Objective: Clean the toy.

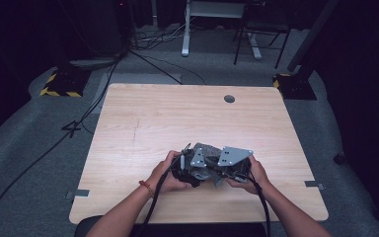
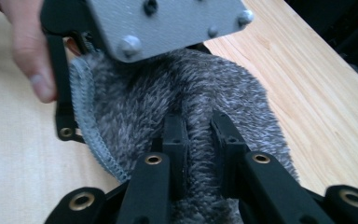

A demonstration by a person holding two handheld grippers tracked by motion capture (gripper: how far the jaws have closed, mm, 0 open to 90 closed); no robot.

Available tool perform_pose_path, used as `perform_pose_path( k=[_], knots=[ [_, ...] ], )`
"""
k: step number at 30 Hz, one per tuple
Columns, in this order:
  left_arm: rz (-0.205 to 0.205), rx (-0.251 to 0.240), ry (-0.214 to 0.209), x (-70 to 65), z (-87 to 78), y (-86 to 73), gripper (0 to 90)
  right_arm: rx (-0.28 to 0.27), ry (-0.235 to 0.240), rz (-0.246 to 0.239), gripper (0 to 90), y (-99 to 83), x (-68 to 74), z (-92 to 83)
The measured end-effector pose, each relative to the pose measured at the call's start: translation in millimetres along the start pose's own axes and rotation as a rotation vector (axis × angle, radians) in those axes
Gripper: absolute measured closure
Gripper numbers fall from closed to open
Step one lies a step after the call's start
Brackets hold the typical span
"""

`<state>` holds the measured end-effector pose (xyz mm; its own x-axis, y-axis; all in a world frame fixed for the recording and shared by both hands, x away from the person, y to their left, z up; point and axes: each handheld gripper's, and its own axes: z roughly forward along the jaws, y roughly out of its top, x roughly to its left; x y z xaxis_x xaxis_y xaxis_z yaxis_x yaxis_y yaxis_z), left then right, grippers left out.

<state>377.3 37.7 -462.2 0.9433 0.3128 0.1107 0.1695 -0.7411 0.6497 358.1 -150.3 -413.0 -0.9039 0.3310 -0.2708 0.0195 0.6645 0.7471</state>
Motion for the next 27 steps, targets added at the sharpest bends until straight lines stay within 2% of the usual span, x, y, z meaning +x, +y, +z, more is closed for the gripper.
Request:
perform_pose_path(
  k=[2, 4, 5, 6, 9, 11, 12, 13, 15, 18, 22, 23, 27],
  knots=[
    [0.002, -0.002, 0.0, 0.5, -0.8, -0.3, 33.8, 0.001, -0.007, 0.008, 78.4, -0.9, -2.0, 0.1],
    [0.003, -0.006, 0.0, 0.4, -2.2, -0.5, 33.8, 0.012, -0.025, 0.042, 78.7, -7.5, -12.1, -1.4],
    [0.003, -0.006, -0.001, 0.3, -2.9, -0.6, 33.8, 0.012, -0.025, 0.042, 78.7, -7.5, -12.1, -1.4],
    [0.001, -0.023, -0.002, 0.7, -5.4, -1.2, 33.8, 0.024, -0.04, 0.064, 78.8, -13.8, -18.6, -3.6],
    [-0.009, -0.047, -0.009, 1.8, -9.8, -1.9, 33.8, 0.031, -0.045, 0.084, 78.8, -21.0, -24.1, -5.1],
    [-0.015, -0.081, -0.009, 2.4, -15.9, -2.2, 33.8, 0.038, -0.032, 0.128, 78.7, -32.4, -30.7, -6.2],
    [-0.015, -0.081, -0.009, 2.4, -15.9, -2.2, 33.8, 0.038, -0.032, 0.128, 78.7, -32.4, -30.7, -6.2],
    [-0.01, -0.09, -0.009, 2.7, -17.6, -2.2, 33.8, 0.023, -0.002, 0.158, 78.6, -37.5, -33.6, -6.7],
    [-0.011, -0.104, -0.015, 1.9, -19.0, -2.2, 33.8, 0.012, 0.007, 0.166, 78.6, -38.1, -34.2, -7.0],
    [-0.003, -0.121, -0.02, 0.2, -18.8, -1.0, 33.8, -0.023, 0.058, 0.192, 78.6, -38.7, -32.6, -6.1],
    [-0.008, -0.128, -0.028, 1.0, -18.4, -2.0, 33.8, -0.039, 0.067, 0.197, 78.8, -37.7, -30.2, -5.5],
    [-0.011, -0.13, -0.029, 0.9, -19.0, -2.1, 33.8, -0.056, 0.073, 0.212, 79.0, -37.5, -30.3, -6.5],
    [-0.008, -0.126, -0.023, 0.5, -17.7, -1.6, 33.6, -0.068, 0.066, 0.214, 79.0, -36.0, -28.7, -7.4]
  ],
)
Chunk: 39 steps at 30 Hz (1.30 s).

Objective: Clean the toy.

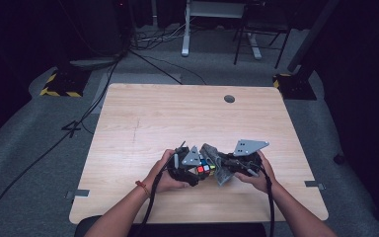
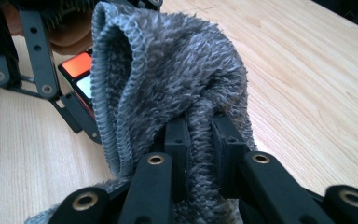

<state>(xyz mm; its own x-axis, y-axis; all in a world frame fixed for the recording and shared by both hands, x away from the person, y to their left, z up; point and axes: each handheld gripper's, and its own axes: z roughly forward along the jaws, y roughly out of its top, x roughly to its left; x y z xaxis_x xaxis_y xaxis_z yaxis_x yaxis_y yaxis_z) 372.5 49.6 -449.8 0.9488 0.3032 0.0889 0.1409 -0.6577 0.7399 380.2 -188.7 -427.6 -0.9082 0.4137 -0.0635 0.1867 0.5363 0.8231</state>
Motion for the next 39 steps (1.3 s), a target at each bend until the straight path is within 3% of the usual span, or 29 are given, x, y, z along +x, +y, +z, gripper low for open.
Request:
perform_pose_path(
  k=[11, 14, 19, 21, 28, 35, 39],
  knots=[
    [0.023, 0.056, 0.013, -2.9, 12.4, 2.3, 32.8, -0.056, 0.026, -0.021, 79.0, 9.2, 12.1, 0.9],
    [0.029, 0.061, 0.017, -2.3, 13.2, 1.3, 33.1, -0.037, 0.0, -0.059, 78.8, 11.5, 17.7, 4.2],
    [0.023, 0.04, 0.026, -2.0, 7.2, 1.7, 33.3, -0.013, -0.021, -0.058, 78.7, 7.8, 13.0, 3.4],
    [0.013, 0.022, 0.027, -1.4, 2.2, 1.6, 33.3, 0.027, -0.036, -0.056, 78.7, 1.7, 7.7, 4.6],
    [0.006, -0.015, 0.033, 1.9, -7.6, 2.1, 33.3, 0.088, -0.032, -0.037, 78.7, -8.5, 1.0, 10.5],
    [0.007, 0.021, 0.028, 0.3, -1.6, 1.3, 33.4, 0.026, -0.029, -0.061, 78.7, 1.4, 8.8, 0.4],
    [0.026, 0.04, 0.016, -2.5, 5.9, 3.3, 33.3, -0.026, 0.003, -0.081, 78.6, 10.1, 18.7, -5.2]
  ],
)
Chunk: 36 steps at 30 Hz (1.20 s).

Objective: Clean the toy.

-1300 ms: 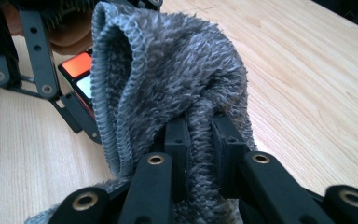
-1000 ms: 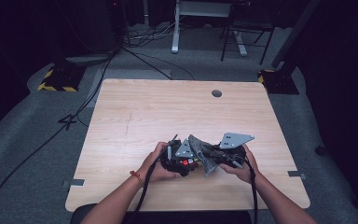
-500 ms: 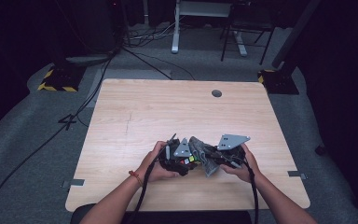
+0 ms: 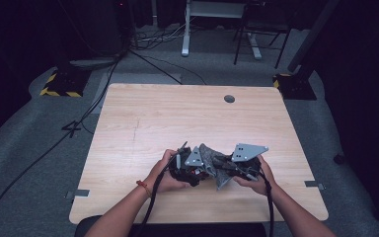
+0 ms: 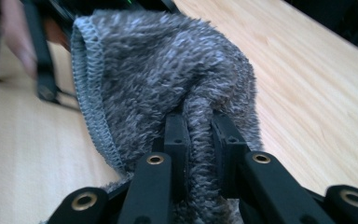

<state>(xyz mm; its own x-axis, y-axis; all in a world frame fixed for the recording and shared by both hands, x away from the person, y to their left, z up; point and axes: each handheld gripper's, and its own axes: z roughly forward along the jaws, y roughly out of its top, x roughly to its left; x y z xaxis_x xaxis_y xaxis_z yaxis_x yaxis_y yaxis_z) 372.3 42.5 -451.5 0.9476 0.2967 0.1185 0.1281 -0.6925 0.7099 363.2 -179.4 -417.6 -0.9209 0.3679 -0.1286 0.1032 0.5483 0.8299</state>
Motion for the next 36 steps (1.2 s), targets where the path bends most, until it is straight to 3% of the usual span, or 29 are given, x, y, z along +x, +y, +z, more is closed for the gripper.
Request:
perform_pose_path(
  k=[2, 6, 9, 11, 19, 23, 29, 31, 33, 36],
  knots=[
    [0.003, 0.005, -0.008, -2.1, 2.7, 0.7, 33.4, -0.008, -0.013, -0.036, 78.5, 5.1, 6.4, 0.3],
    [0.012, -0.001, -0.017, -3.1, 1.5, 1.1, 33.4, -0.006, -0.028, -0.033, 78.4, 4.6, 4.5, 1.0],
    [0.025, 0.005, -0.014, -5.5, 0.2, 1.9, 33.4, 0.017, -0.062, -0.04, 78.4, 0.7, 0.3, 4.3],
    [0.023, 0.001, -0.022, -5.2, -1.8, 1.4, 33.3, 0.063, -0.072, -0.042, 78.4, -6.0, -3.6, 8.3],
    [0.011, -0.041, -0.005, -1.9, -14.6, 0.7, 33.3, 0.122, -0.044, -0.023, 78.4, -15.5, -7.0, 13.4],
    [0.002, -0.048, 0.001, 1.9, -18.5, -1.1, 33.3, 0.12, -0.027, -0.032, 78.4, -13.9, -3.1, 13.5],
    [0.002, -0.031, 0.018, 2.7, -16.4, -2.1, 33.4, 0.074, -0.041, -0.039, 78.4, -6.7, 1.1, 3.0],
    [0.001, -0.011, 0.015, 1.6, -9.7, -1.5, 33.4, 0.037, -0.024, -0.038, 78.4, -2.0, 4.5, -1.0],
    [0.005, -0.004, 0.009, 0.4, -7.2, -0.7, 33.4, 0.033, -0.021, -0.044, 78.4, -0.3, 6.5, -1.0],
    [0.009, 0.014, -0.004, -3.2, -0.9, 1.4, 33.4, 0.02, -0.045, -0.074, 78.4, 4.0, 12.3, 0.2]
  ],
)
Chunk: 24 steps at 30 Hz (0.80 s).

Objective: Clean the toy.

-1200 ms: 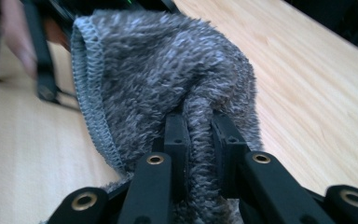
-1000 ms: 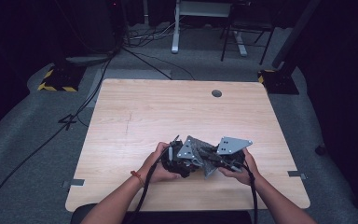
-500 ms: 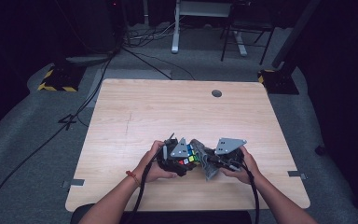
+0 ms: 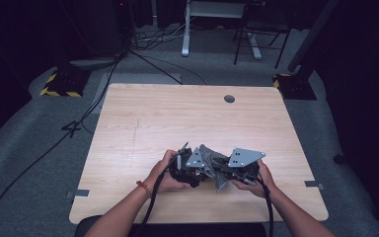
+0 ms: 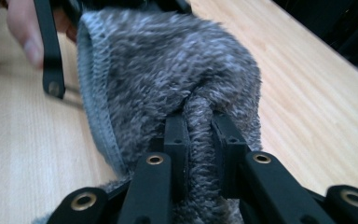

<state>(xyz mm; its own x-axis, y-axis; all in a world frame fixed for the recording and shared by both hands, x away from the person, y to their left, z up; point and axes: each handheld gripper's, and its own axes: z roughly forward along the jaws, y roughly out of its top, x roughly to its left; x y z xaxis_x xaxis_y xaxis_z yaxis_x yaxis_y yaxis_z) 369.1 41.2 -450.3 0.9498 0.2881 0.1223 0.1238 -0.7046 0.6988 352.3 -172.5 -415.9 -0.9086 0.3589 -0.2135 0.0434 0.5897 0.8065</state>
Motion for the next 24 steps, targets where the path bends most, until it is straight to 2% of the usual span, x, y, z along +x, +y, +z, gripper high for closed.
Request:
perform_pose_path(
  k=[1, 3, 5, 8, 15, 17, 20, 24],
  knots=[
    [0.01, 0.008, -0.005, -2.9, 2.5, 1.5, 33.4, -0.022, 0.001, 0.014, 78.2, 0.4, -1.3, -0.5],
    [0.016, 0.005, -0.008, -4.3, 3.4, 2.6, 33.4, -0.02, -0.007, 0.016, 78.2, 0.5, -1.8, -0.1],
    [0.024, 0.006, -0.009, -5.8, 3.0, 3.7, 33.4, -0.001, -0.044, 0.006, 78.2, 0.1, -3.6, 1.8],
    [0.022, -0.007, -0.011, -4.6, -1.5, 3.0, 33.4, 0.042, -0.057, 0.027, 78.2, -7.0, -10.8, 7.0],
    [0.003, -0.049, 0.012, 1.1, -14.5, 1.1, 33.4, 0.086, -0.039, 0.042, 78.2, -16.1, -14.3, 10.2],
    [-0.008, -0.064, 0.021, 5.2, -19.6, 0.1, 33.4, 0.098, -0.021, 0.036, 78.2, -17.1, -13.0, 11.8],
    [-0.018, -0.066, 0.023, 7.5, -21.8, -2.5, 33.4, 0.089, 0.006, 0.026, 78.3, -15.0, -8.4, 11.7],
    [-0.025, -0.061, 0.032, 9.3, -22.5, -4.3, 33.4, 0.069, -0.002, 0.015, 78.3, -11.1, -5.2, 7.6]
  ],
)
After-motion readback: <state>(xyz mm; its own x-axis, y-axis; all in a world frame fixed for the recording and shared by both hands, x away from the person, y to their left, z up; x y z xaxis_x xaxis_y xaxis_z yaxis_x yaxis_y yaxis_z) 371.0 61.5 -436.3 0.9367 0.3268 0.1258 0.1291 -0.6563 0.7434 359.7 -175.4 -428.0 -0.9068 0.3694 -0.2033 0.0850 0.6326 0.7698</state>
